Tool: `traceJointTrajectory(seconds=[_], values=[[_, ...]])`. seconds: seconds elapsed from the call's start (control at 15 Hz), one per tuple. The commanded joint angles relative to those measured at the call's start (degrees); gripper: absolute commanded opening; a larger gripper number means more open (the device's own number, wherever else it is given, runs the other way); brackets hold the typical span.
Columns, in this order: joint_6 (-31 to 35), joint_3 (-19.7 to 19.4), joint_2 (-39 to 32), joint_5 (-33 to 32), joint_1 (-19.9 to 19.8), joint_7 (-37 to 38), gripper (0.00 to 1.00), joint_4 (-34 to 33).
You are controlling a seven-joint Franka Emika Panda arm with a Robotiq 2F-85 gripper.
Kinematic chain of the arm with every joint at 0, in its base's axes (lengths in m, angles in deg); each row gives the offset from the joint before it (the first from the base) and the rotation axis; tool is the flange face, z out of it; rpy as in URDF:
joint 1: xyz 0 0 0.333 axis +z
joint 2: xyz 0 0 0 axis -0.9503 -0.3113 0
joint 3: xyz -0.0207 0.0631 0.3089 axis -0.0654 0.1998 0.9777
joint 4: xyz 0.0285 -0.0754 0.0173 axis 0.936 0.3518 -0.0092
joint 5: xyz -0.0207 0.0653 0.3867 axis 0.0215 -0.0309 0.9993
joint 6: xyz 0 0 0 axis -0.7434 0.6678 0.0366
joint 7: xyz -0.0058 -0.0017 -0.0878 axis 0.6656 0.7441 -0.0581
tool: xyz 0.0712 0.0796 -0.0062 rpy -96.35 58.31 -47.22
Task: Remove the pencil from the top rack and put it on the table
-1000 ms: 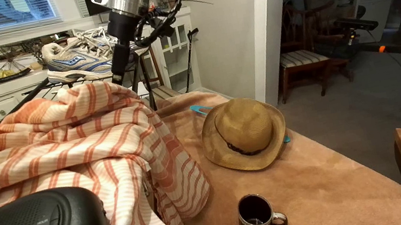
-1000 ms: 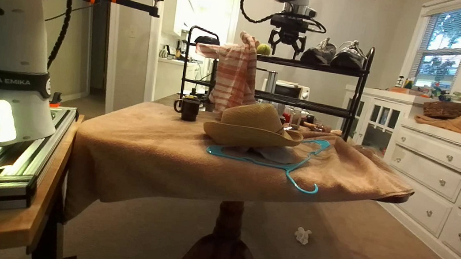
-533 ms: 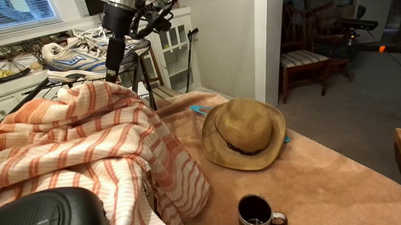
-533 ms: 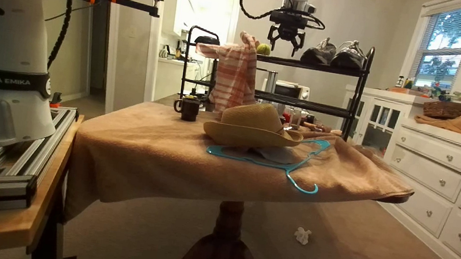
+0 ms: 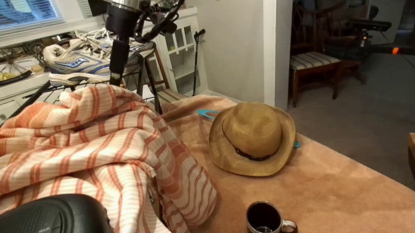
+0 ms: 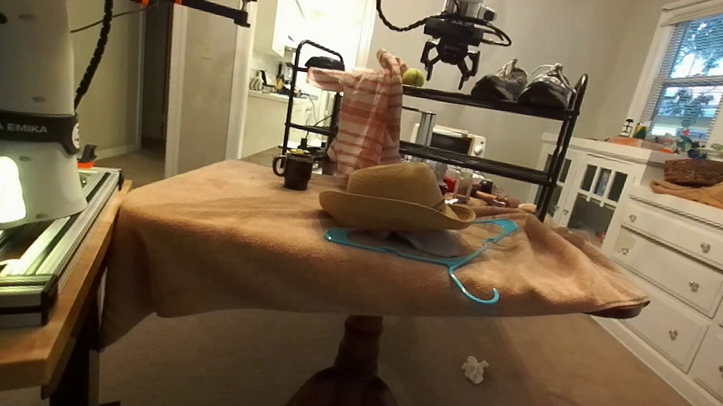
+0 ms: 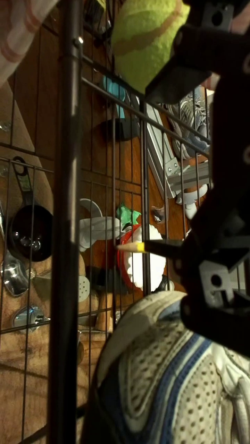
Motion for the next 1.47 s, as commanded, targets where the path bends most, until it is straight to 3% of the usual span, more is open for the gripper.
traceJointTrajectory(seconds=[0.0,0.47,0.6,0.87,1.13,1.4], values=[[2.5,-1.0,-2.4,-1.5,0.9,-0.2,1.0,-2.1],[6.5,-1.3,-3.8,-1.4,1.0,0.0,0.97,-2.2],[6.5,-1.4,-3.8,-1.5,1.0,0.1,0.75,-2.2],[6.6,-1.7,-3.7,-1.9,1.0,0.0,0.44,-2.2],[6.9,-1.9,-3.8,-2.2,1.0,0.1,0.32,-2.1],[7.2,-1.9,-3.8,-2.4,1.1,0.3,0.34,-2.1]])
